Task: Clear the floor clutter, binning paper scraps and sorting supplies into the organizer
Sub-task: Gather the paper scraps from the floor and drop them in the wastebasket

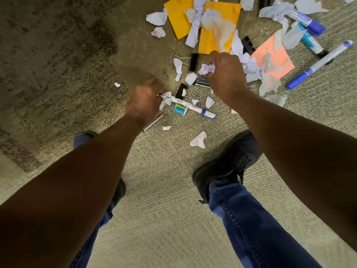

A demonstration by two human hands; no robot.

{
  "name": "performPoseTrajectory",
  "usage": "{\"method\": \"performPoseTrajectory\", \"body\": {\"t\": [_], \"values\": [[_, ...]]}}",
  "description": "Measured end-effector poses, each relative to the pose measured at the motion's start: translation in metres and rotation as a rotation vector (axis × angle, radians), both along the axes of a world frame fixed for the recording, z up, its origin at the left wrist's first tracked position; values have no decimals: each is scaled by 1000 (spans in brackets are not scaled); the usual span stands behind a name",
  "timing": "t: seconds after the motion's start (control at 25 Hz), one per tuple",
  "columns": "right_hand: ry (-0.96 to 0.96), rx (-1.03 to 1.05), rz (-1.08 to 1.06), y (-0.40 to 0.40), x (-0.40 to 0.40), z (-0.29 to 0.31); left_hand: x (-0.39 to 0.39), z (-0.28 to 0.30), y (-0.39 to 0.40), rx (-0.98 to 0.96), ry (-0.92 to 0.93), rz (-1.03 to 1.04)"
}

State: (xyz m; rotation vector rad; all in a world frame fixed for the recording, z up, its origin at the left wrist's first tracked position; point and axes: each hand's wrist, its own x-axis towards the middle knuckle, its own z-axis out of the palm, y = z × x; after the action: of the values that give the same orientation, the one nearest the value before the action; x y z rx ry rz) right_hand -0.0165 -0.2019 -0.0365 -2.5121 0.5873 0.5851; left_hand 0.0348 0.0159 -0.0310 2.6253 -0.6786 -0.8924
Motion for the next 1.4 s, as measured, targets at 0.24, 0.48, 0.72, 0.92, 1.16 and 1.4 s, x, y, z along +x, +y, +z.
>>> {"method": "performPoseTrajectory", "body": {"t": [0.24, 0.48, 0.72, 0.92, 1.16, 1.4], "values": [[-78, 275, -485, -9, -15, 41, 12, 41, 12, -252, 362, 748], [6, 906, -936, 27, 8, 132, 34, 126, 33, -683, 825, 1166], [52, 1183, -887, 108, 69, 229, 80, 226, 85, -896, 724, 1310], [40, 1152, -658, 201, 130, 289, 118, 304, 172, -965, 501, 1380], [47, 1141, -366, 350, 201, 349, 143, 365, 308, -680, -25, 1458], [29, 1034, -6, 500, 240, 373, 126, 370, 427, -452, -286, 1602]]}}
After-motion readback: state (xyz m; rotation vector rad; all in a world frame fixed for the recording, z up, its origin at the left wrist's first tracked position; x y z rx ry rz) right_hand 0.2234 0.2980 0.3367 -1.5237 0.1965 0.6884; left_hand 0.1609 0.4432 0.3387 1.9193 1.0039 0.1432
